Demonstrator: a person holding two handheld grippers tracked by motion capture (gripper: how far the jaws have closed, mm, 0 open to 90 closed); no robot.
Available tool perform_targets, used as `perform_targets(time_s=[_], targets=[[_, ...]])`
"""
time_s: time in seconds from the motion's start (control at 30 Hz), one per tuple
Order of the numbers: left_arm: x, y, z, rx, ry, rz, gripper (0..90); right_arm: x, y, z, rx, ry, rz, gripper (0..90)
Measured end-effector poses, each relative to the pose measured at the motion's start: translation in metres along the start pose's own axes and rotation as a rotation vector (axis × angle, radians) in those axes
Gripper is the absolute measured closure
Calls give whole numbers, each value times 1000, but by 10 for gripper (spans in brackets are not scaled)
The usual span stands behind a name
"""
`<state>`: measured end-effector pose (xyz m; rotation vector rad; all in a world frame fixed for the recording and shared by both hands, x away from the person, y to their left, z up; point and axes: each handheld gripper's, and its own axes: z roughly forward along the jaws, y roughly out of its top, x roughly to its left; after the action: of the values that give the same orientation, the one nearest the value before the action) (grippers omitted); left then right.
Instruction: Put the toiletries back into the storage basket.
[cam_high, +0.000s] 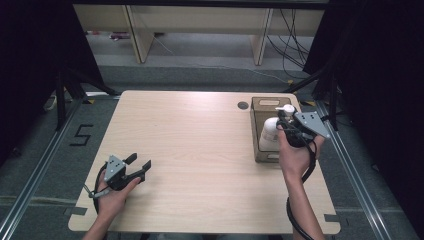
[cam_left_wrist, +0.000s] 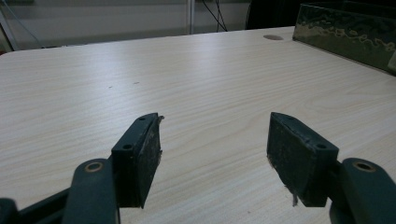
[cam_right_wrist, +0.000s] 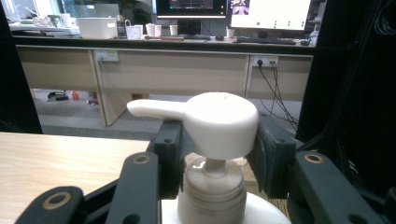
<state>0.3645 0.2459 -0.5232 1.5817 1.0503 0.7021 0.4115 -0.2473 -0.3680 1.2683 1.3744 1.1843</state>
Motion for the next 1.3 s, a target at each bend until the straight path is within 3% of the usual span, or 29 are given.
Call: perform_targets(time_s=[0.17, 0.3, 0.57, 0.77, 1.03, 1.3], targets=[[0, 0, 0, 3, 1, 5, 343, 1, 0, -2, -6, -19, -30, 524], [0, 0, 0, 4, 1, 7, 343, 1, 1, -2, 2, -22, -4, 442], [0, 0, 0, 3, 0, 10, 343, 0, 2, -8, 1, -27, -13, 335], [0, 0, 0, 3, 1, 8, 343, 1, 2, -15, 14, -10, -10, 305], [0, 0, 0, 5, 1, 13, 343, -8, -2, -29, 29, 6, -43, 288], [-1, 0, 1, 0, 1, 14, 343, -18, -16, -48, 52, 13, -49, 292]])
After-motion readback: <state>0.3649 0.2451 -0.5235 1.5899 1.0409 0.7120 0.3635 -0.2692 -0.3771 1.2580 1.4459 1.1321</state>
